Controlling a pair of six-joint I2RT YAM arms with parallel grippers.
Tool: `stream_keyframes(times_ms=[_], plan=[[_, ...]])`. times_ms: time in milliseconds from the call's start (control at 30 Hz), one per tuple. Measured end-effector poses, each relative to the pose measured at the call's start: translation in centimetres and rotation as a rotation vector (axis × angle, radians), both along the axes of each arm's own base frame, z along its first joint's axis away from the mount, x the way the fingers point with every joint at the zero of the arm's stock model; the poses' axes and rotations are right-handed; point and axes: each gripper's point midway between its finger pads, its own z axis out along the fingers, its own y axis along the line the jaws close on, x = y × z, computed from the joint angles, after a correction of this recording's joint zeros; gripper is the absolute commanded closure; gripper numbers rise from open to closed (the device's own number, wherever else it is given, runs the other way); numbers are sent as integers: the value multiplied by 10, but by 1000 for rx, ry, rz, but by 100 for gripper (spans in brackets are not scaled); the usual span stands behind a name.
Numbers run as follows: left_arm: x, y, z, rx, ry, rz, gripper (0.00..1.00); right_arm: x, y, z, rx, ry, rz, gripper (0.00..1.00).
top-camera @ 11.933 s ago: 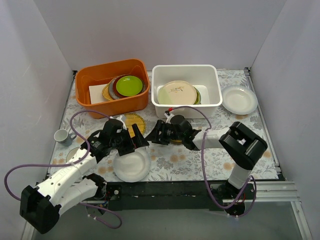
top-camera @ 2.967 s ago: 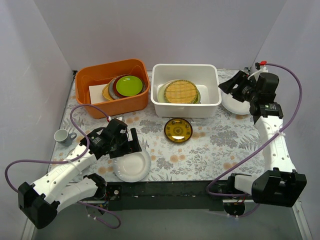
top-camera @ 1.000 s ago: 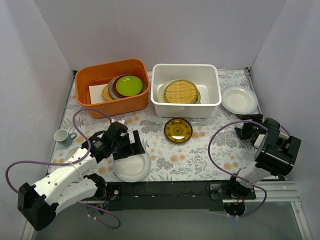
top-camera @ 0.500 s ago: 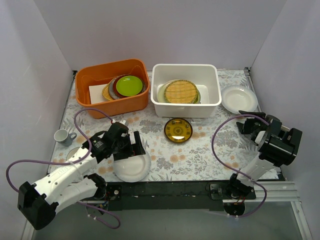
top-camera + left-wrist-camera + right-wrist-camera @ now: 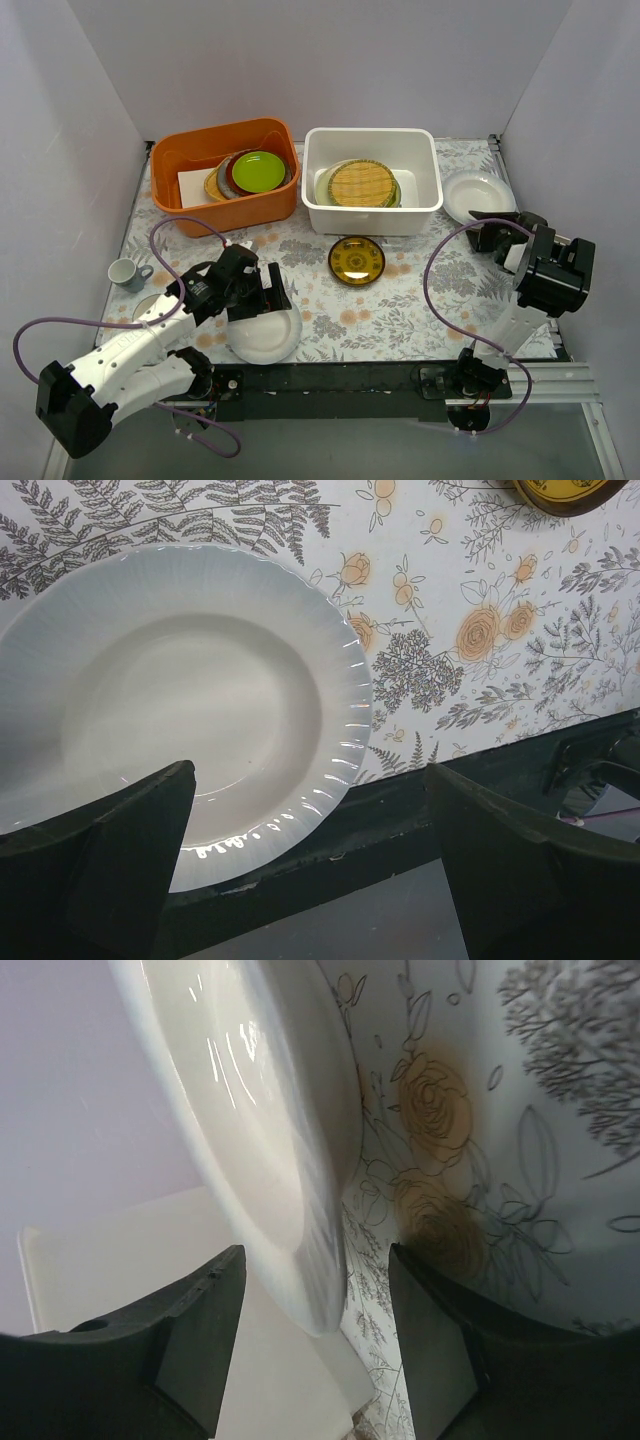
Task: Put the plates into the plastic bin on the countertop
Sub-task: Pick up the plate from the corner of the board.
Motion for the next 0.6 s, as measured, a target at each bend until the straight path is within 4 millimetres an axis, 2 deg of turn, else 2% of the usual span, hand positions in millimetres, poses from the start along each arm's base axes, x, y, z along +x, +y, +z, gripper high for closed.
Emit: stream_keyframes(times_ms=[167,300,600], plan=[[0,0,0,0,0,-2,2,9,9,-2,-9,17,14,38],[-1,-1,0,-1,-2,-5,2,10,7,-3,-14,23,1,40],[-1,-1,4,-13,-16,-6,2,14,1,-8,-18,37,-30,55]])
